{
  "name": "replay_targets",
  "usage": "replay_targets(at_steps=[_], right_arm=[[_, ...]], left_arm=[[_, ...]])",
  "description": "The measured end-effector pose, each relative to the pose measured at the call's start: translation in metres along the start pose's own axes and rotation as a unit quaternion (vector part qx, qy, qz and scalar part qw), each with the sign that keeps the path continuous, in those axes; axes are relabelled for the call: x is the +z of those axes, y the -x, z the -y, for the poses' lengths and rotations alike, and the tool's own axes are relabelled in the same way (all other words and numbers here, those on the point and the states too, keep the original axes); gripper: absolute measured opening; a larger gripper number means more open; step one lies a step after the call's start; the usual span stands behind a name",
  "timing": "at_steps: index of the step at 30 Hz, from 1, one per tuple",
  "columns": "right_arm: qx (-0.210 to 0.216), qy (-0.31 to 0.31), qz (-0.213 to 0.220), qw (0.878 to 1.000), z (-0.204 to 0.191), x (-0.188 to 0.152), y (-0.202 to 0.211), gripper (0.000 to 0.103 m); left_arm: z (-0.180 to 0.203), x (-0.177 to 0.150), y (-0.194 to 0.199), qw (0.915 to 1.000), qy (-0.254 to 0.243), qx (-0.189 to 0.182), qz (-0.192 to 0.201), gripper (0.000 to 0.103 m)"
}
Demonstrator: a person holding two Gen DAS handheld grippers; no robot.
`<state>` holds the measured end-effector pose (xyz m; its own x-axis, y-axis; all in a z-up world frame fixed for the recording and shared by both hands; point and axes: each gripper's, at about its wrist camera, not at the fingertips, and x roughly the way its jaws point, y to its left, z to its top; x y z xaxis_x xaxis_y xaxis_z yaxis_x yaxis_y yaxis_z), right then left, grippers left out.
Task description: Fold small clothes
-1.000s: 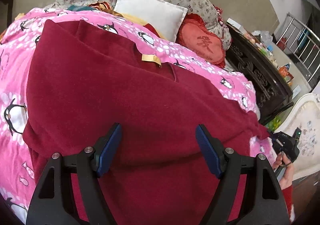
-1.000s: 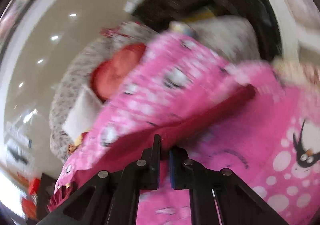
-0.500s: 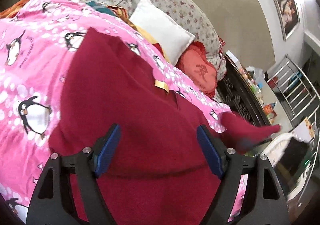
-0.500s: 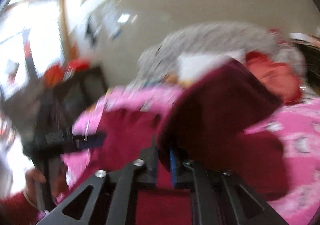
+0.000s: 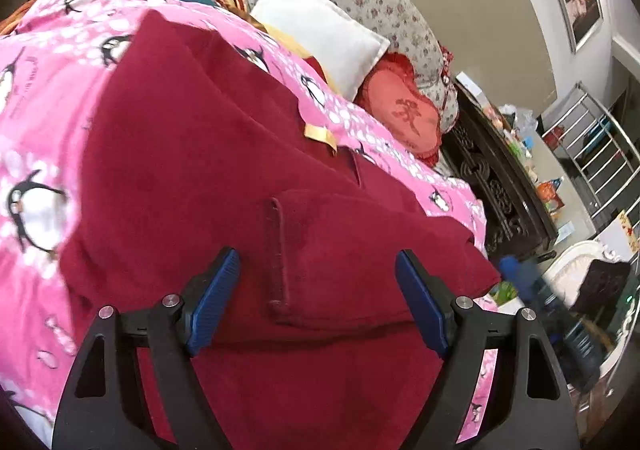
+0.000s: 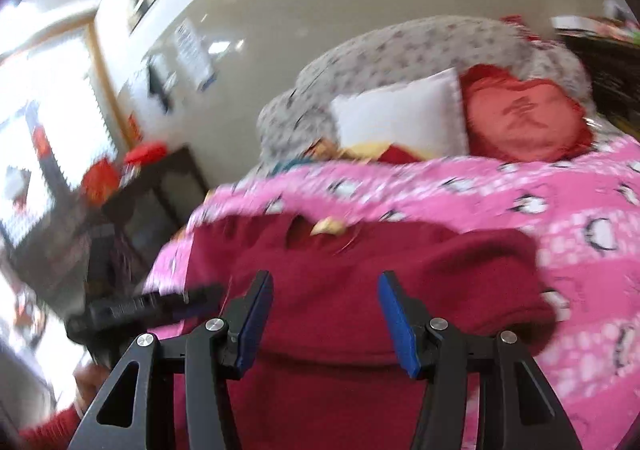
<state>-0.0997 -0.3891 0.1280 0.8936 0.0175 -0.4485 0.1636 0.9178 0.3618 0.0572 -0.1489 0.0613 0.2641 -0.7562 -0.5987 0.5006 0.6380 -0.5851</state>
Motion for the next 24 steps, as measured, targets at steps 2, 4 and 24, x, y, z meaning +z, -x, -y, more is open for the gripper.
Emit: replay_targets(at_steps=[2,4,24], right_arm=[[-0.007,-0.024,0.016,1.0,0.015,0.006,0.012,0.053],[-0.012,-0.046,0.013,0.999,0.029,0.01,0.017,0.053],[-0.084,-0.032,-0.014,0.996,0.051,0.016,0.043,0.054]], left_arm=[[0.01,-0.002,-0.008,0.9998,-0.018,0.006,-0.001,0.08],[0.018,-0.001,-0.016,0.9995,-0.031,0.004,-0.009,0.065],[-0.015,0.05,0.038,0.9998,-0.004,0.017,-0.004,0.006]])
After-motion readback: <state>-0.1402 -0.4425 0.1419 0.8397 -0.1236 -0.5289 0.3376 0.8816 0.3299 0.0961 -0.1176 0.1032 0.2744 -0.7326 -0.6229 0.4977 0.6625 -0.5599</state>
